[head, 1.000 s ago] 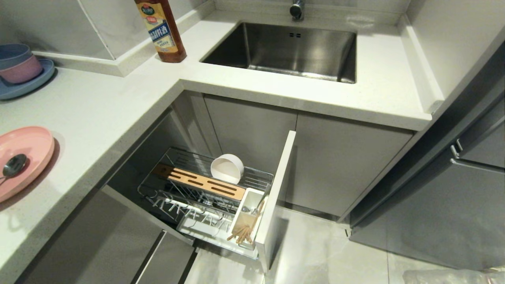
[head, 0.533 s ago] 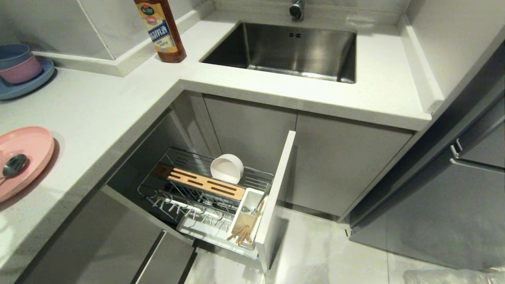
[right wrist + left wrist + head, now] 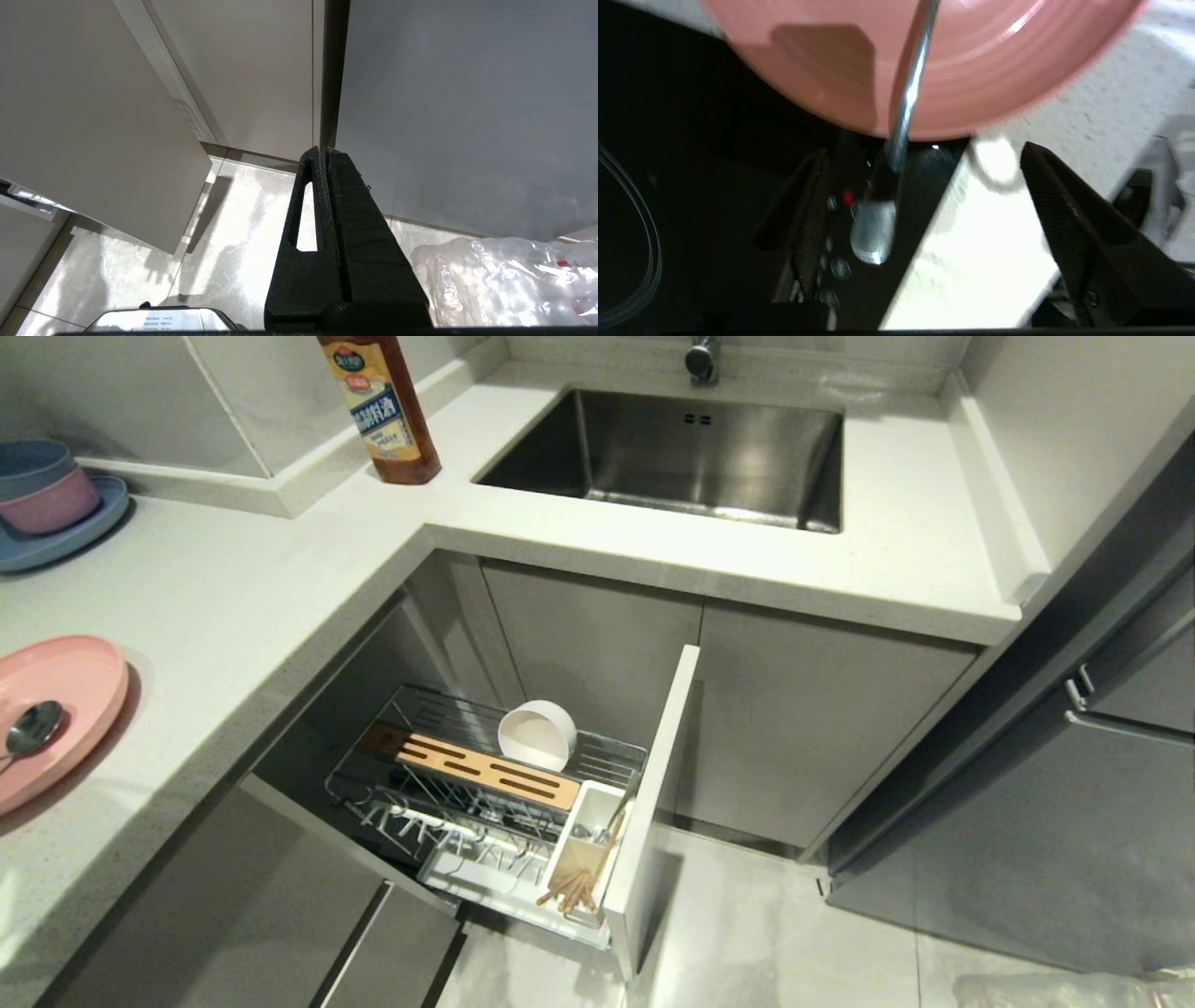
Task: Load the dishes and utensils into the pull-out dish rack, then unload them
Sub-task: Pick up the spoon and place it in the cupboard
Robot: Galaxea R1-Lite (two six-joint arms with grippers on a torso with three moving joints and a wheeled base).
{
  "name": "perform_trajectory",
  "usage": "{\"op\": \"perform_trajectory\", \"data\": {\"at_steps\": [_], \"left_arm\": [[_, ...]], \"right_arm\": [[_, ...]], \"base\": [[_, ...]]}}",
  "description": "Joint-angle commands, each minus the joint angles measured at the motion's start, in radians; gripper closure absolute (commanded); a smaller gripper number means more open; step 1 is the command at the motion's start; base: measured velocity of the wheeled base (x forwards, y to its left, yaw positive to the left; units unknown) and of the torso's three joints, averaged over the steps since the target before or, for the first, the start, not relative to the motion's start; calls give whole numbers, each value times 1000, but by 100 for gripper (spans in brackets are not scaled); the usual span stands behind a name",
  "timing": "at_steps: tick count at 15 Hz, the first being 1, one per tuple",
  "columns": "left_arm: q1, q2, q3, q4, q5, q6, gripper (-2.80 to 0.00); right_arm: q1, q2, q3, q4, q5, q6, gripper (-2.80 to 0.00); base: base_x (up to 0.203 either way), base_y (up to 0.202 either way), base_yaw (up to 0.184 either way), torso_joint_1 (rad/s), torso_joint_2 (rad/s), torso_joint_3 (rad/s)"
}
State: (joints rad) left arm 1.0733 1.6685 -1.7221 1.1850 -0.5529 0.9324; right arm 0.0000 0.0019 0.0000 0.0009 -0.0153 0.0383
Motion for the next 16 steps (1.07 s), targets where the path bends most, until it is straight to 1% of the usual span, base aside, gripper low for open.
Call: {"op": "perform_trajectory", "data": {"at_steps": [1,2,3,4,9,16], "left_arm": [[-31,-23,76,-96,0,0,-280],[-57,-32,111,-170,1,-18,-280],[-71,-33,117,-198,2,-52,-280],[-76,-32,118,-209,0,-61,-280],[-103,-12,118,-223,-19,-65,-280],[-103,14,110,-222,-48,-66,-280]], "right_arm": [[0,0,2,0,-1,0,0],[0,0,3,-1,0,0,0],[0,0,3,-1,0,0,0],[0,0,3,0,0,0,0],[0,0,2,0,0,0,0],[0,0,3,-1,0,0,0]], "base": [[0,0,0,0,0,0],[0,0,0,0,0,0],[0,0,0,0,0,0],[0,0,0,0,0,0],[0,0,0,0,0,0],[0,0,0,0,0,0]]}}
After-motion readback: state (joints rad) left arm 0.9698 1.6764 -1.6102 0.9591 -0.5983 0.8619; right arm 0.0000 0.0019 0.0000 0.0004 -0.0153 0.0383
